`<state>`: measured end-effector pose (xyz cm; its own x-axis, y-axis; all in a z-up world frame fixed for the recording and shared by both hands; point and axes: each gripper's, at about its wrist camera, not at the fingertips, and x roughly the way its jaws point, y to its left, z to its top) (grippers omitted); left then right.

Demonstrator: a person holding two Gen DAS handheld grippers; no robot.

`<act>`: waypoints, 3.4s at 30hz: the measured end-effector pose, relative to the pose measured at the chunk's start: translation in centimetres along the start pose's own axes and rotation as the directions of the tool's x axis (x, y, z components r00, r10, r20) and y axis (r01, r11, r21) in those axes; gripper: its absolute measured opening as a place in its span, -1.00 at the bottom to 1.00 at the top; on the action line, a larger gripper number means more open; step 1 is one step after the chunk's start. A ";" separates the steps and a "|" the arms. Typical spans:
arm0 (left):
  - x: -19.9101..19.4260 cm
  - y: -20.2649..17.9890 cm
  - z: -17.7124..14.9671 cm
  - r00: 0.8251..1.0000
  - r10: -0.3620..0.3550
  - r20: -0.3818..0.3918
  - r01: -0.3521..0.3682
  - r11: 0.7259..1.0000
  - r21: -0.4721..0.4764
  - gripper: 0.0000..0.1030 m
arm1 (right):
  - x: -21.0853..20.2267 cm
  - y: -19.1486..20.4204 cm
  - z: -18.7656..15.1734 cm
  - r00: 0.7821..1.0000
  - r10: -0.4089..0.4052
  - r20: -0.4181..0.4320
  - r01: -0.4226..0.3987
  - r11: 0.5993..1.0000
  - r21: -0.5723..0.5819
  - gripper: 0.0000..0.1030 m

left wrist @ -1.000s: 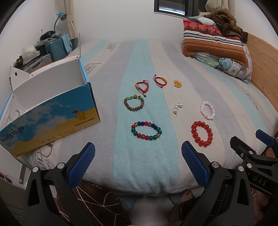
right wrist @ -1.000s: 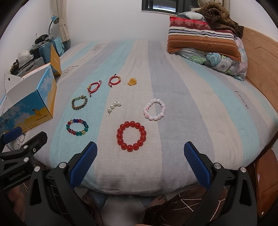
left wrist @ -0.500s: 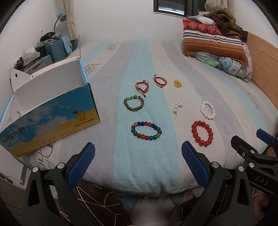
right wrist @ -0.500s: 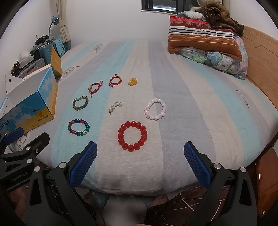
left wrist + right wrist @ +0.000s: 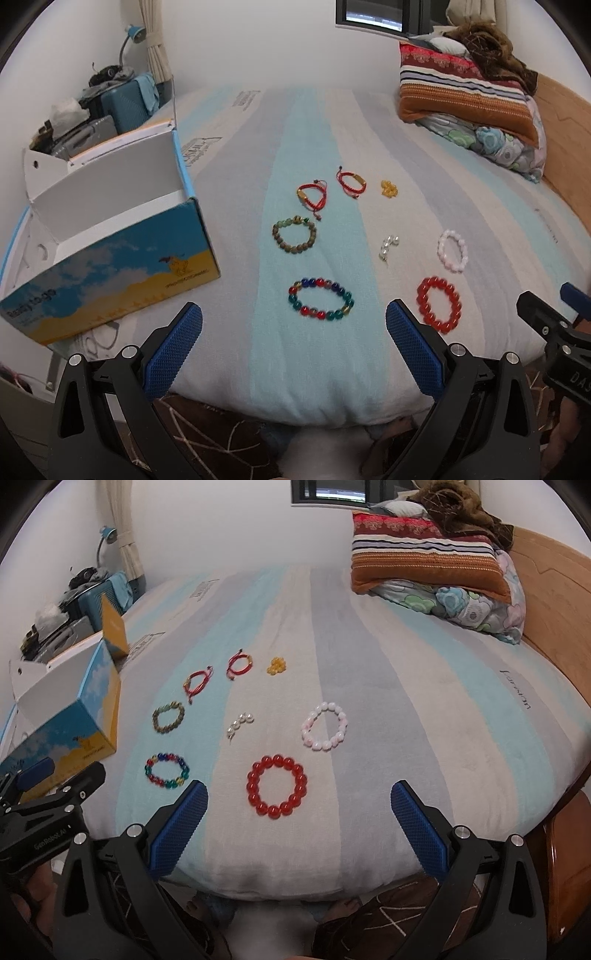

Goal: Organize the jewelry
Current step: 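Grasp the multicolour bead bracelet with the left tool while the right tool grasps the white-pink bracelet, then carry both held bracelets up and over into the white cardboard box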

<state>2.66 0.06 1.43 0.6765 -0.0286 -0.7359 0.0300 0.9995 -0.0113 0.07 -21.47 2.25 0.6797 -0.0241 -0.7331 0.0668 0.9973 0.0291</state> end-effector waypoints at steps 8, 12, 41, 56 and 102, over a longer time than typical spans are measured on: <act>2.1 -1.3 2.6 0.999 0.002 -0.045 0.000 1.000 0.029 0.89 | 2.6 -0.8 3.4 0.998 -0.043 -0.043 0.044 0.999 0.020 0.85; 4.9 -1.6 3.3 0.992 -0.012 -0.123 0.016 1.000 0.027 0.89 | 4.4 -1.1 5.0 0.995 -0.068 -0.069 0.068 0.998 0.007 0.85; 16.0 -1.8 0.7 0.959 0.049 -0.278 -0.038 0.998 0.046 0.90 | 20.1 -5.1 5.8 0.939 0.083 -0.334 -0.052 0.994 0.100 0.51; 15.5 -1.6 0.4 0.964 0.033 -0.265 -0.023 0.999 0.044 0.34 | 21.0 -4.7 5.5 0.943 0.007 -0.333 0.021 0.997 0.079 0.11; 10.6 -0.5 1.8 0.984 -0.070 -0.164 0.075 0.997 0.021 -0.82 | 15.7 -3.5 6.1 0.988 0.000 -0.155 0.011 0.998 0.067 -0.77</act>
<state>11.12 -0.74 -5.10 0.5426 -0.0962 -0.8345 0.0962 0.9940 -0.0520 14.99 -25.80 -5.26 0.5586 -0.0132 -0.8293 0.1228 0.9902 0.0670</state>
